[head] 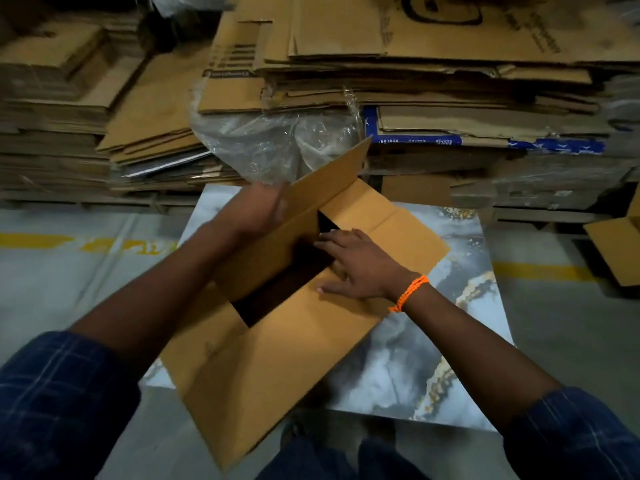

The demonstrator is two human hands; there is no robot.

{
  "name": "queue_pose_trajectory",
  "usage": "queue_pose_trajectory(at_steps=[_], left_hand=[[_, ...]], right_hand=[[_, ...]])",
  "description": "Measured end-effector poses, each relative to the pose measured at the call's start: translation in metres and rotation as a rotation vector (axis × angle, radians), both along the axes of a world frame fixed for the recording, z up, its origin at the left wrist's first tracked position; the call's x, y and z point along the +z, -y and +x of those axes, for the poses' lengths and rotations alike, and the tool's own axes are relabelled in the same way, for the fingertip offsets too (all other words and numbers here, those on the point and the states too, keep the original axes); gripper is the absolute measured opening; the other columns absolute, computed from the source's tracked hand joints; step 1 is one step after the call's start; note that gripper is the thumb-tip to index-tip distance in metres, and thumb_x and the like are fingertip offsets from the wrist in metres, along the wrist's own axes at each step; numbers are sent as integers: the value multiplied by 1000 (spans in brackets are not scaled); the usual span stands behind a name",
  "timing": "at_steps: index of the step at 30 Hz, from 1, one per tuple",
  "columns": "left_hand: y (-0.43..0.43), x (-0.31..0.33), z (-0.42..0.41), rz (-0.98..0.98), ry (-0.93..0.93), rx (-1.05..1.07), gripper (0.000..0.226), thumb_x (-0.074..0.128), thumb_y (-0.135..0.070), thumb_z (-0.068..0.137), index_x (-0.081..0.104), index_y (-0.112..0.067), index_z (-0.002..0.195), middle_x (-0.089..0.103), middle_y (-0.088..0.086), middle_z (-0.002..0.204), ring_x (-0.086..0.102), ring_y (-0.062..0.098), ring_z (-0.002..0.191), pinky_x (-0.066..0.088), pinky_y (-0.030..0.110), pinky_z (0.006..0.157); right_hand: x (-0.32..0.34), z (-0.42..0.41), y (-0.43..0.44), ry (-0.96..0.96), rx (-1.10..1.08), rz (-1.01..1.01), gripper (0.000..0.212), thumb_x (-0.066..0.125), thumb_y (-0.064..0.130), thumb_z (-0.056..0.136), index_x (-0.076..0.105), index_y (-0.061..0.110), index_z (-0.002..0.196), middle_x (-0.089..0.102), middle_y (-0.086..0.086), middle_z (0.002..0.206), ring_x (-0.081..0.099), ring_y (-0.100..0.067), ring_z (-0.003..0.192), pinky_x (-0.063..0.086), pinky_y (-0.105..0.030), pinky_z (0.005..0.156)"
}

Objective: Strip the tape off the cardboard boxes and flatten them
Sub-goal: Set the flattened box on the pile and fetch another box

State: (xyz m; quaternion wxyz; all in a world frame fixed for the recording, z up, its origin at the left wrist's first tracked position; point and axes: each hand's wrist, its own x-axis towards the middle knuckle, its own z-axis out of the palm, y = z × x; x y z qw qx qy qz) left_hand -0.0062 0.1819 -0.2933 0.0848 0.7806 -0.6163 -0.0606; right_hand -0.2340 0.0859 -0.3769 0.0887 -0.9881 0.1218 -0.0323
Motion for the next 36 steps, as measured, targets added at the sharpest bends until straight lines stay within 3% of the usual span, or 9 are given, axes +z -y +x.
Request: queue_pose_trajectory(at_steps=[3, 5, 9, 13, 16, 19, 25, 34, 36], left_hand=[[4, 11, 19, -31, -51, 34, 44, 45, -19, 103, 42, -9, 146, 65, 23, 118, 63, 36, 104, 48, 39, 83], [2, 4, 32, -74, -118, 97, 46, 45, -14, 101, 43, -10, 147, 65, 23, 120, 63, 37, 105, 48, 39, 82], [-11, -31, 67, -132, -123, 266, 58, 55, -7, 91, 42, -22, 145, 59, 19, 133, 58, 38, 116, 51, 47, 91], [-36, -77, 60, 74, 191, 211, 67, 54, -9, 93, 32, -21, 155, 24, 22, 160, 23, 45, 146, 25, 60, 116], [-43, -103, 27, 206, 123, 133, 67, 47, -36, 101, 20, -12, 158, 13, 21, 165, 15, 42, 150, 22, 60, 119], [-41, -118, -4, 373, 107, 178, 121, 55, -78, 84, -11, -11, 160, -13, 20, 167, -5, 43, 154, 11, 66, 118], [-46, -119, -20, 384, 145, 220, 128, 77, -36, 82, -26, -16, 156, -26, 18, 164, -20, 40, 152, 5, 73, 117], [-107, -117, -86, 572, -58, 514, 137, 73, -58, 80, -37, -14, 149, -48, 17, 153, -37, 41, 145, -5, 75, 113], [-125, -124, -111, 591, -133, 596, 138, 75, -53, 79, -36, -13, 149, -48, 18, 153, -37, 42, 145, -5, 76, 111]], right_hand=[[3, 18, -15, -268, 2, 55, 106, 55, 83, 76, 24, 24, 159, 33, -2, 162, 25, -25, 151, 14, -58, 122], [4, 23, -20, -343, -21, 110, 99, 50, 87, 76, 42, 22, 150, 63, -5, 135, 52, -24, 131, 23, -58, 117], [16, 4, -16, -4, -89, 110, 74, 24, 81, 91, 64, 20, 76, 59, 3, 60, 54, -15, 57, 45, -34, 64], [51, -29, -5, 80, -220, -6, 68, 33, 70, 96, 52, 18, 57, 49, 2, 48, 46, -17, 48, 35, -33, 51], [79, -64, 4, -73, -344, 70, 41, 59, 58, 91, 65, 25, 67, 60, 6, 59, 56, -16, 61, 47, -33, 59], [88, -115, 4, -304, -523, 135, 24, 76, 40, 85, 72, 24, 102, 73, 2, 84, 62, -14, 77, 50, -31, 70], [34, -162, -32, -476, -738, 150, 58, 70, 47, 89, 50, 16, 134, 61, -11, 111, 55, -28, 105, 42, -33, 86], [-5, -67, -3, -508, -848, -68, 124, 83, 50, 75, -1, 15, 158, 2, -21, 162, 15, -44, 148, 43, -63, 98], [-13, -65, 11, -500, -935, -100, 115, 78, 42, 82, -1, 9, 159, 4, -25, 163, 14, -47, 149, 39, -66, 103]])
